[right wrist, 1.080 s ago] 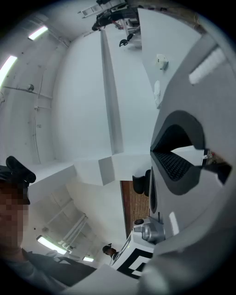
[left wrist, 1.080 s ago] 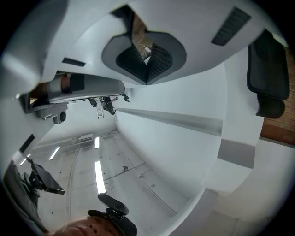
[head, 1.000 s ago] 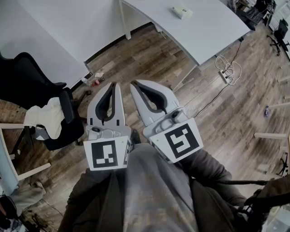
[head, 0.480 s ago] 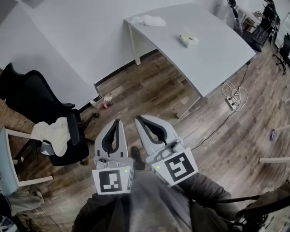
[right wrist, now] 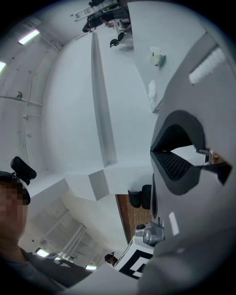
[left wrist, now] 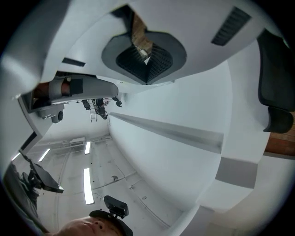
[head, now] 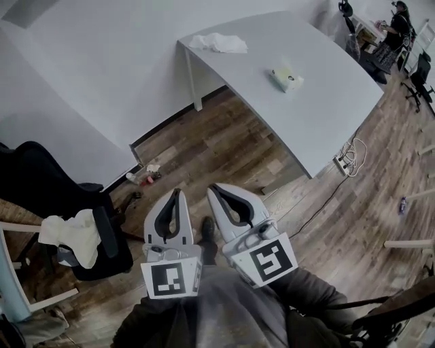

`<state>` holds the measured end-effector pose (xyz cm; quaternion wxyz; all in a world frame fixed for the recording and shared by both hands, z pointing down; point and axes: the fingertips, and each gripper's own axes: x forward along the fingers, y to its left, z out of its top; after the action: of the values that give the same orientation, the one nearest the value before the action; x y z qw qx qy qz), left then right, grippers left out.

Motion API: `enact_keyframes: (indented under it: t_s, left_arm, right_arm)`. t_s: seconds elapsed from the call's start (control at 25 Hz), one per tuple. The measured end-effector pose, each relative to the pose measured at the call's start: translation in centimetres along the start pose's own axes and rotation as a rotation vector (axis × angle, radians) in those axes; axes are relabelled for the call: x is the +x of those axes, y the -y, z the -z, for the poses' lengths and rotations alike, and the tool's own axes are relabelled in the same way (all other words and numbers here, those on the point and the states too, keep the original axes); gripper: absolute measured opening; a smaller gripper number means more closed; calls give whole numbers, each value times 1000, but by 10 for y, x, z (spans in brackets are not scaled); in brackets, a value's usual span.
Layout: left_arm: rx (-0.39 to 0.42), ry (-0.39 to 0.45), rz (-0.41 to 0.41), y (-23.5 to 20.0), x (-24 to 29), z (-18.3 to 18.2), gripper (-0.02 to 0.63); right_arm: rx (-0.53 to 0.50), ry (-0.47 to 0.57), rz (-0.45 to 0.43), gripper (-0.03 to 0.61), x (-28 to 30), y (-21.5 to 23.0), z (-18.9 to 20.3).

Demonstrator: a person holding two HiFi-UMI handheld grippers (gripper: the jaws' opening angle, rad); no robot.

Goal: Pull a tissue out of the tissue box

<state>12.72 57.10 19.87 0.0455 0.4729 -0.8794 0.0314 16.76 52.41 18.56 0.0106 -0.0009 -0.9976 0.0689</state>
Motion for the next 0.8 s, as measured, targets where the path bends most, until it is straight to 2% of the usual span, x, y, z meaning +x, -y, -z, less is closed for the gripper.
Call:
enact_keyframes:
  t_s: [0.2, 0.36, 0.6, 0.8]
  left_arm:
    - [0, 32, 66, -36, 78, -13, -2]
    - [-12, 41, 116, -51, 122, -22, -1]
    - [-20, 62, 209, -40, 186, -34, -2]
    - [5, 30, 300, -13, 251, -24, -2]
  right_arm:
    - [-27, -8, 85, 3, 72, 45, -11]
    - [-56, 6, 142, 2, 105, 76, -29]
    - [-104, 45, 253, 2, 125, 134, -57]
    - [-97, 59, 337, 2, 134, 201, -56]
